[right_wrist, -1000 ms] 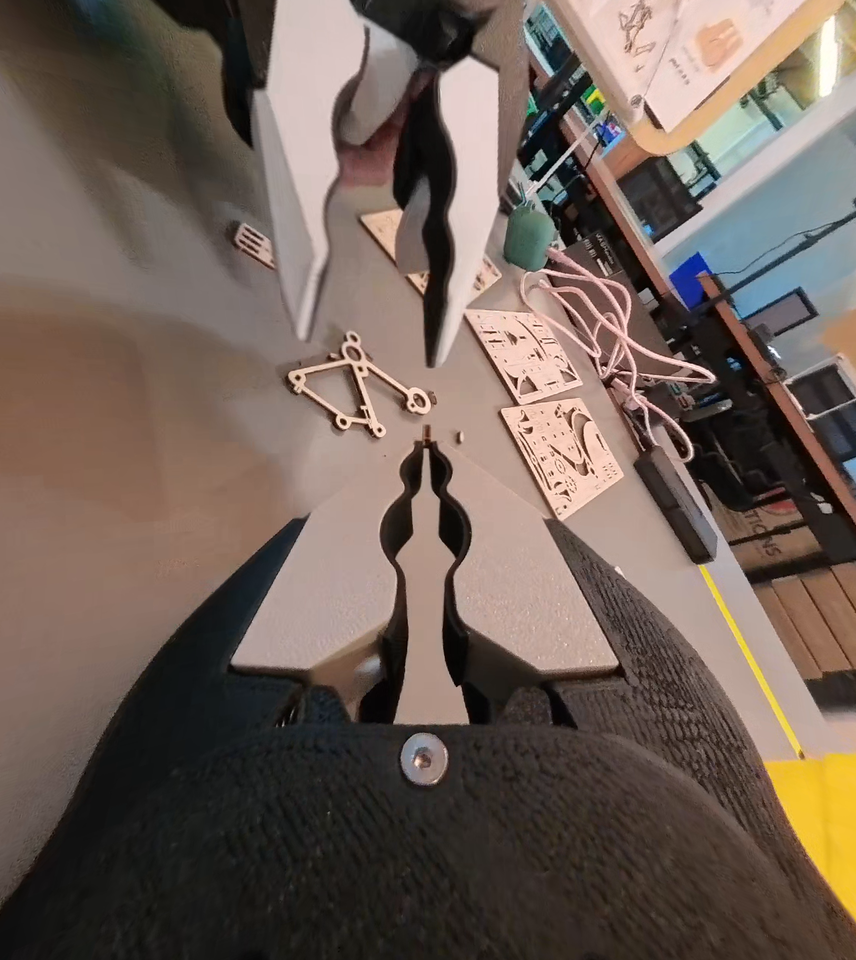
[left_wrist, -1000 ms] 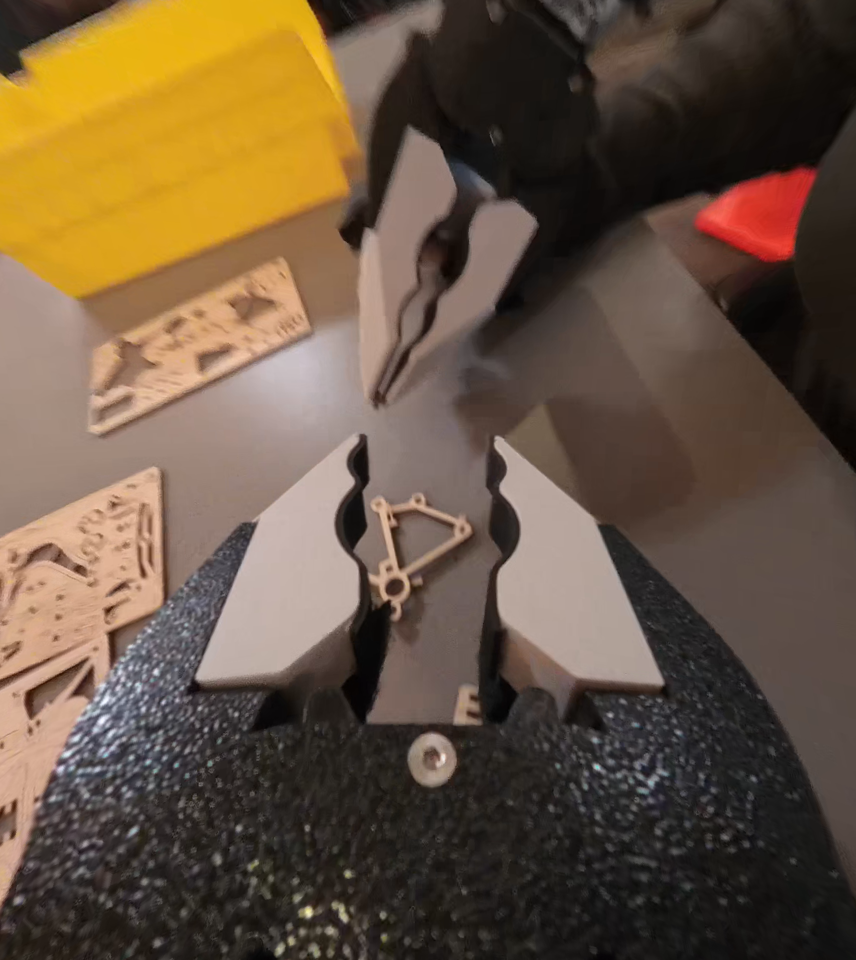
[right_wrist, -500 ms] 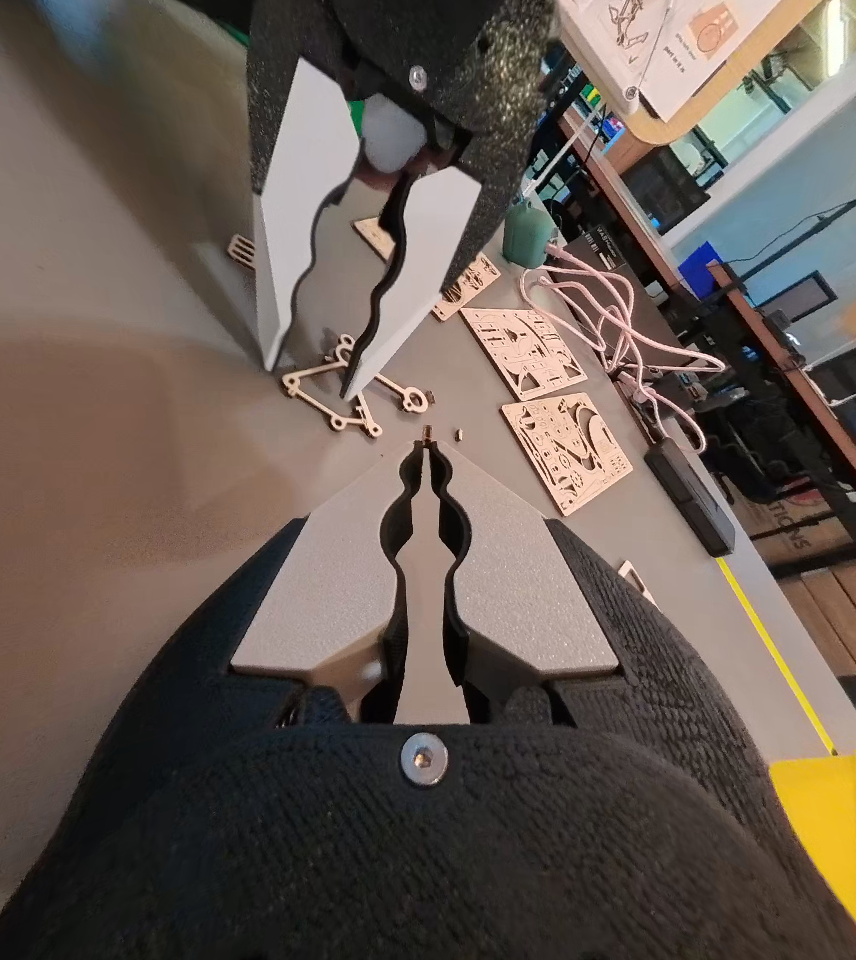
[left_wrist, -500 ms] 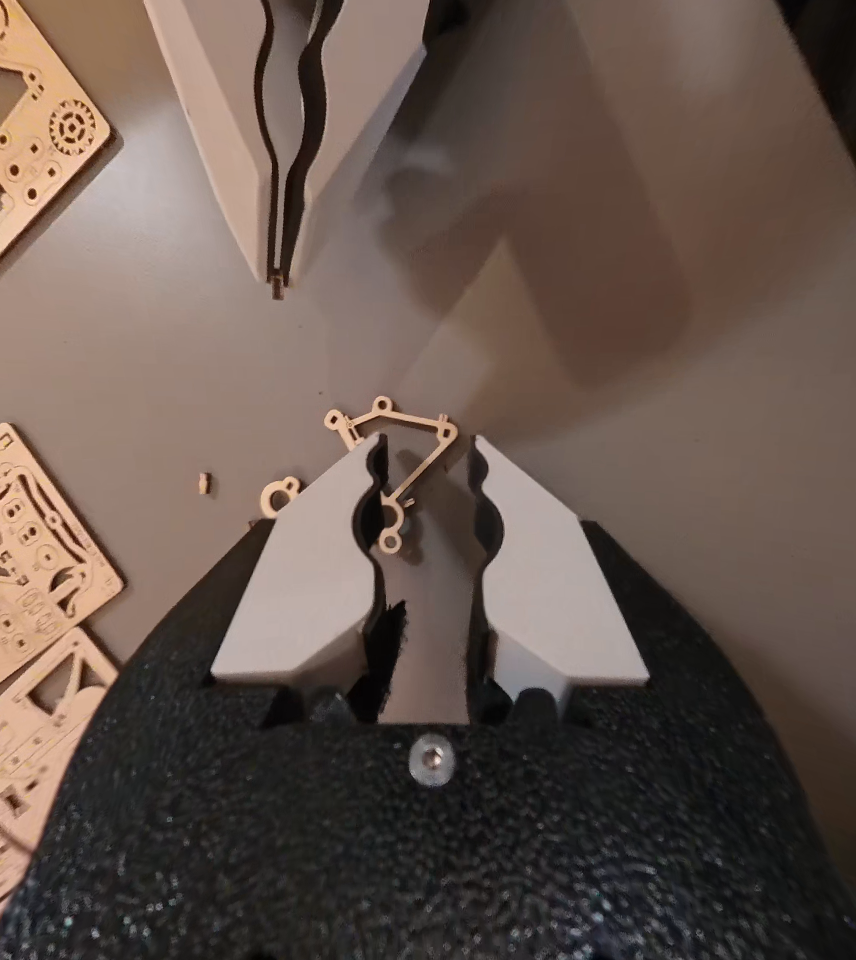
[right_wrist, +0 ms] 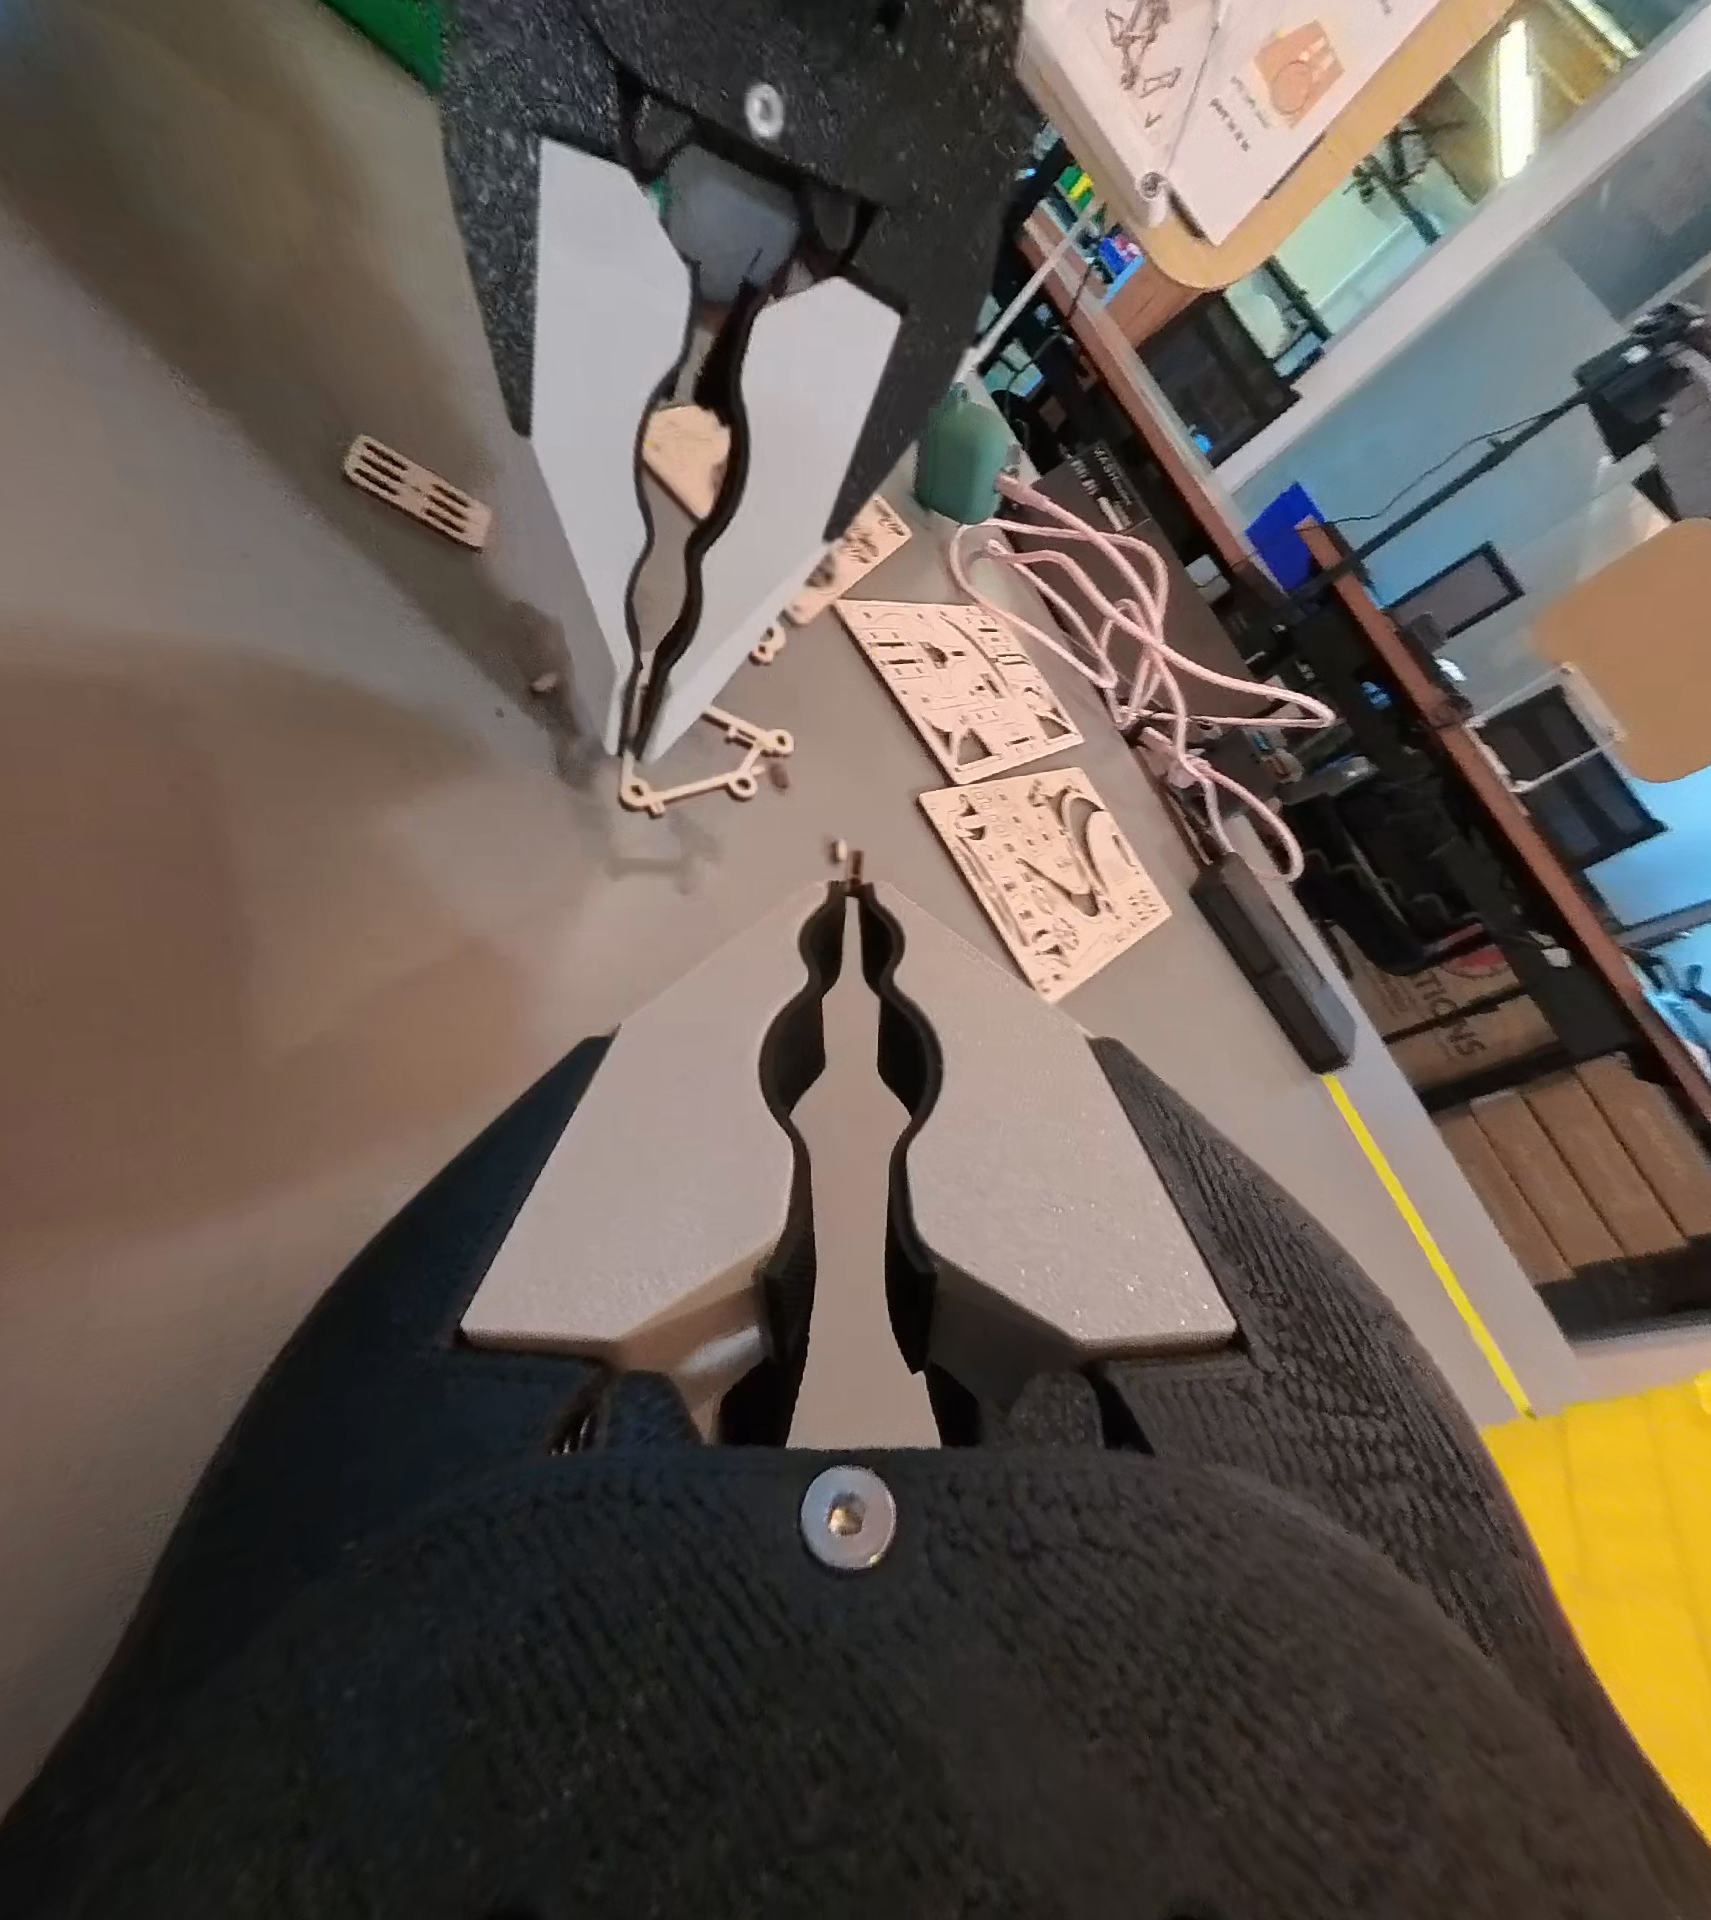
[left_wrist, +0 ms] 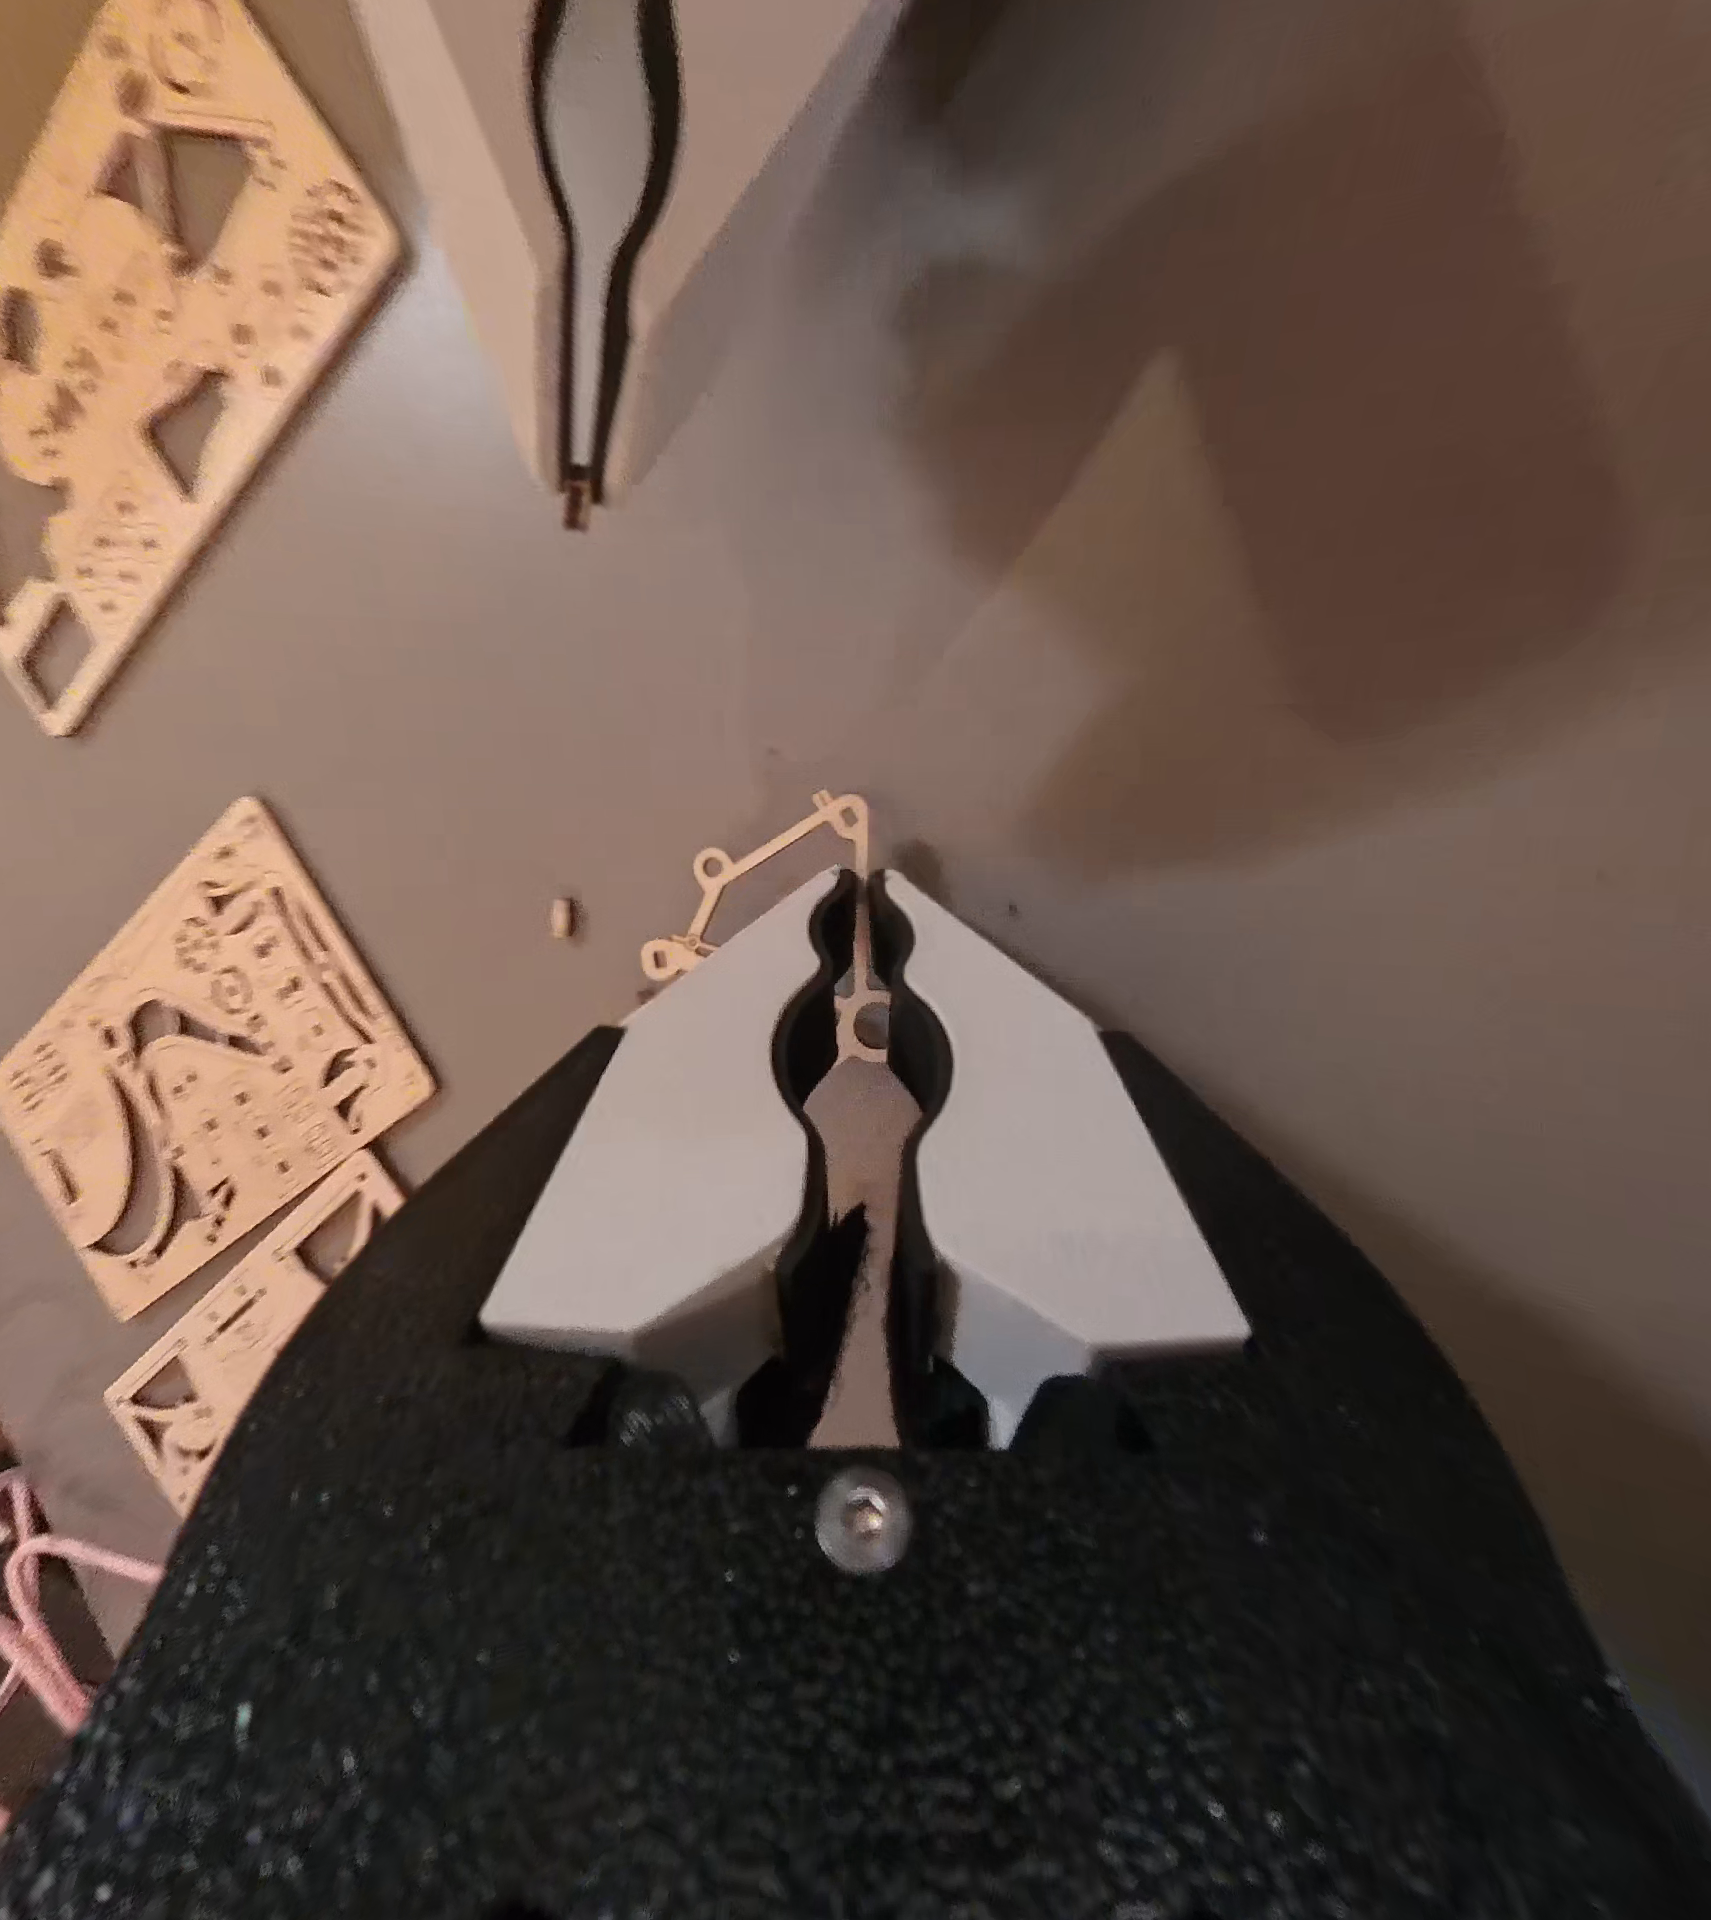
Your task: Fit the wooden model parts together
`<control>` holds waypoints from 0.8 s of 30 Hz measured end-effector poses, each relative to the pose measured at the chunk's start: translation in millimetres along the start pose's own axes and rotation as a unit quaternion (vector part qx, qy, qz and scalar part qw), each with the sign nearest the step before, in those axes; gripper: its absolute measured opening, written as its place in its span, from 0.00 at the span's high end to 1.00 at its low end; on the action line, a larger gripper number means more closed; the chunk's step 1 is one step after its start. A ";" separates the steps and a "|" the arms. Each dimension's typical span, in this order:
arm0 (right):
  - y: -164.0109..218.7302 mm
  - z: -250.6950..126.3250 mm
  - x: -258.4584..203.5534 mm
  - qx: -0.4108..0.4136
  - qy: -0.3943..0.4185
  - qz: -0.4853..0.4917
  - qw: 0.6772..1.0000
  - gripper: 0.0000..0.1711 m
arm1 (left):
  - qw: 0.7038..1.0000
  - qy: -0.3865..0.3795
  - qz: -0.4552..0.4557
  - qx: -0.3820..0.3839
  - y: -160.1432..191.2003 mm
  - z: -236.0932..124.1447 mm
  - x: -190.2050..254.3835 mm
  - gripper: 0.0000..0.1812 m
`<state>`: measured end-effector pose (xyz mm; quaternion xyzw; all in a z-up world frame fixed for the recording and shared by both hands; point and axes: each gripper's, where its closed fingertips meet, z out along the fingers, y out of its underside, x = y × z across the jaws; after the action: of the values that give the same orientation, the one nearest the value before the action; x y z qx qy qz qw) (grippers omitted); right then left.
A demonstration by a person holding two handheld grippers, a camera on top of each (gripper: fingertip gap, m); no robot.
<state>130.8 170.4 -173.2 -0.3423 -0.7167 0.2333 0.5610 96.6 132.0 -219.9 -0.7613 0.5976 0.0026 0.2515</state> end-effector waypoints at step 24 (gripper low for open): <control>-4.2 -34.9 60.2 0.004 0.201 -0.045 0.979 1.00 | 0.773 -0.127 -0.169 0.599 -118.5 -92.1 -19.8 1.00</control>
<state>155.3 211.2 -122.2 -0.3475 -0.6032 0.1376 0.7046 171.6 133.3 -88.5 -0.5385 0.3026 -0.3016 0.7263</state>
